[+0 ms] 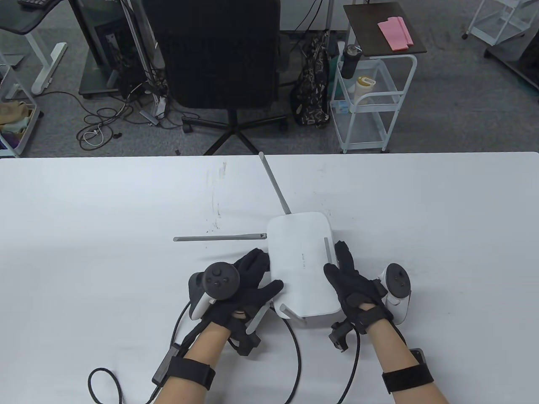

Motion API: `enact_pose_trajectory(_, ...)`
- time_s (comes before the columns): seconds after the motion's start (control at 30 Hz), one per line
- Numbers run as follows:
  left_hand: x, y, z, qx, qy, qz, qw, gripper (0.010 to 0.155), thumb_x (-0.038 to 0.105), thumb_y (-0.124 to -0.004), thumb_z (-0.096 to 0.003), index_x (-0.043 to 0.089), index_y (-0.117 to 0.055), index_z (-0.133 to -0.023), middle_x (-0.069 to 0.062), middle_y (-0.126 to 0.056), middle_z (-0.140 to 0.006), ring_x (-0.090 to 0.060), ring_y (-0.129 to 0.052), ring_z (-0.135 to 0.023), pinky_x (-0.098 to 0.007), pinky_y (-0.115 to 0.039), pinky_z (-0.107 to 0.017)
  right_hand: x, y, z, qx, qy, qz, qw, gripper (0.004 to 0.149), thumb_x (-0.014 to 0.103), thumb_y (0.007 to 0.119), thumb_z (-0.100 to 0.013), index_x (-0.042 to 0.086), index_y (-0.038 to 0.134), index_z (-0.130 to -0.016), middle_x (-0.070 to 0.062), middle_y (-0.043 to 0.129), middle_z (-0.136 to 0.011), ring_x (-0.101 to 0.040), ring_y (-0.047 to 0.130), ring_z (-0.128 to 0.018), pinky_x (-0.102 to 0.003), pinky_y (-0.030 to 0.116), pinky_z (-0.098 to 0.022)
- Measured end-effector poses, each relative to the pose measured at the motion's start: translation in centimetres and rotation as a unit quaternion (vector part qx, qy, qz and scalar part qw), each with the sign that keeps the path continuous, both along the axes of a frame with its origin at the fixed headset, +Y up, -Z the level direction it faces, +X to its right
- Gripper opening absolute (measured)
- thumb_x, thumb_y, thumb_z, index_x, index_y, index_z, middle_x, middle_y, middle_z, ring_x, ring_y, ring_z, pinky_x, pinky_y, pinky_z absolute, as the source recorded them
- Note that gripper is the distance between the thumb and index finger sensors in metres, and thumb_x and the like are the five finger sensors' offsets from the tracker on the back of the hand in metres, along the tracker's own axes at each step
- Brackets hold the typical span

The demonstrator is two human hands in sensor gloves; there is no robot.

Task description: Remove ethernet cable from router with left hand

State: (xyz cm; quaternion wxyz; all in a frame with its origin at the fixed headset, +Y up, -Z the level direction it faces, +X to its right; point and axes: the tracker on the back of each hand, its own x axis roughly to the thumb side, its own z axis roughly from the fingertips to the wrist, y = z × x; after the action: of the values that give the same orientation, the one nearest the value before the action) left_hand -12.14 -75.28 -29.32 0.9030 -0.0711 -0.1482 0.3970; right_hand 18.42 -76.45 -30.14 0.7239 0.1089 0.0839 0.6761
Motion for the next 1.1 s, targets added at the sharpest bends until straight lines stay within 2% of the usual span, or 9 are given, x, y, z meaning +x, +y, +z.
enact_pose_trajectory(0.2,-0.1,0.8,0.0,0.019,0.004,0.008,1.0,0.087,0.071,-0.069,-0.0428,0.021,-0.056,-0.112,-0.008,-0.044,-0.122,-0.035,-0.047,-0.112,-0.066,-0.016,-0.072,0.0,-0.2,0.0,-0.009,-0.006,-0.022,1.0,0.085,0.049,0.07,-0.061,0.009,0.011,-0.107,-0.035,0.06,-0.092,-0.036,0.099,-0.055,-0.034,0.094,-0.03)
enact_pose_trajectory(0.3,-0.2,1.0,0.1,0.023,0.005,0.016,1.0,0.086,0.071,-0.07,-0.0429,0.022,-0.057,-0.112,-0.007,-0.045,-0.122,-0.035,-0.048,-0.112,-0.066,-0.016,-0.073,-0.2,-0.2,0.1,-0.021,-0.011,-0.019,1.0,0.086,0.045,0.071,-0.061,0.003,0.011,-0.105,-0.034,0.063,-0.087,-0.036,0.1,-0.051,-0.034,0.094,-0.028)
enact_pose_trajectory(0.43,-0.2,1.3,0.3,0.04,0.006,-0.003,0.999,0.084,0.071,-0.068,-0.0431,0.024,-0.057,-0.112,-0.006,-0.046,-0.122,-0.033,-0.049,-0.113,-0.065,-0.017,-0.074,-0.2,0.1,0.1,-0.018,-0.022,0.002,1.0,0.083,0.04,0.072,-0.06,0.002,0.013,-0.105,-0.031,0.067,-0.085,-0.033,0.101,-0.049,-0.032,0.094,-0.026)
enact_pose_trajectory(0.53,-0.5,1.6,0.3,0.068,0.017,-0.01,0.997,0.082,0.07,-0.068,-0.043,0.025,-0.061,-0.111,-0.005,-0.051,-0.121,-0.033,-0.054,-0.111,-0.065,-0.021,-0.075,-0.3,-0.3,0.0,-0.036,-0.015,-0.051,0.998,0.079,0.037,0.07,-0.061,0.001,0.015,-0.105,-0.03,0.066,-0.085,-0.034,0.1,-0.051,-0.035,0.094,-0.028)
enact_pose_trajectory(0.63,-0.8,1.9,0.2,0.075,0.021,-0.031,0.996,0.084,0.071,-0.067,-0.0371,0.027,-0.065,-0.108,-0.003,-0.057,-0.119,-0.032,-0.06,-0.11,-0.065,-0.023,-0.077,-0.3,-0.8,0.1,-0.071,-0.015,-0.085,0.994,0.074,0.034,0.069,-0.06,0.004,0.021,-0.107,-0.03,0.068,-0.085,-0.034,0.101,-0.052,-0.036,0.095,-0.029)
enact_pose_trajectory(0.8,-1.5,2.2,0.3,0.089,0.018,-0.06,0.994,0.08,0.069,-0.068,-0.0374,0.027,-0.072,-0.105,-0.003,-0.067,-0.116,-0.031,-0.068,-0.107,-0.063,-0.039,-0.08,-0.5,-1.2,0.2,-0.102,0.0,-0.111,0.988,0.072,0.035,0.072,-0.06,0.006,0.029,-0.109,-0.028,0.07,-0.085,-0.035,0.102,-0.055,-0.038,0.095,-0.031)
enact_pose_trajectory(0.97,-1.2,2.4,0.6,0.115,0.011,-0.039,0.993,0.079,0.069,-0.066,-0.0382,0.028,-0.071,-0.105,-0.003,-0.064,-0.117,-0.029,-0.067,-0.108,-0.062,-0.037,-0.081,-0.6,-1.3,0.2,-0.118,0.012,-0.131,0.984,0.076,0.04,0.073,-0.06,-0.003,0.028,-0.105,-0.03,0.073,-0.081,-0.034,0.103,-0.053,-0.037,0.096,-0.029)
enact_pose_trajectory(1.03,-1.2,2.6,0.5,0.103,0.011,-0.023,0.994,0.079,0.068,-0.066,-0.0389,0.027,-0.071,-0.106,-0.003,-0.063,-0.117,-0.03,-0.065,-0.109,-0.062,-0.034,-0.081,-0.6,-1.3,0.2,-0.121,0.03,-0.133,0.983,0.075,0.036,0.071,-0.061,-0.003,0.024,-0.105,-0.032,0.07,-0.083,-0.034,0.103,-0.053,-0.035,0.096,-0.029)
enact_pose_trajectory(1.1,-1.3,2.6,0.5,0.1,0.001,-0.02,0.995,0.079,0.068,-0.065,-0.0391,0.028,-0.069,-0.107,-0.003,-0.062,-0.118,-0.03,-0.064,-0.109,-0.061,-0.033,-0.081,-0.6,-1.1,0.2,-0.114,0.013,-0.151,0.982,0.074,0.034,0.07,-0.061,0.0,0.022,-0.106,-0.03,0.073,-0.082,-0.035,0.103,-0.051,-0.036,0.096,-0.027)
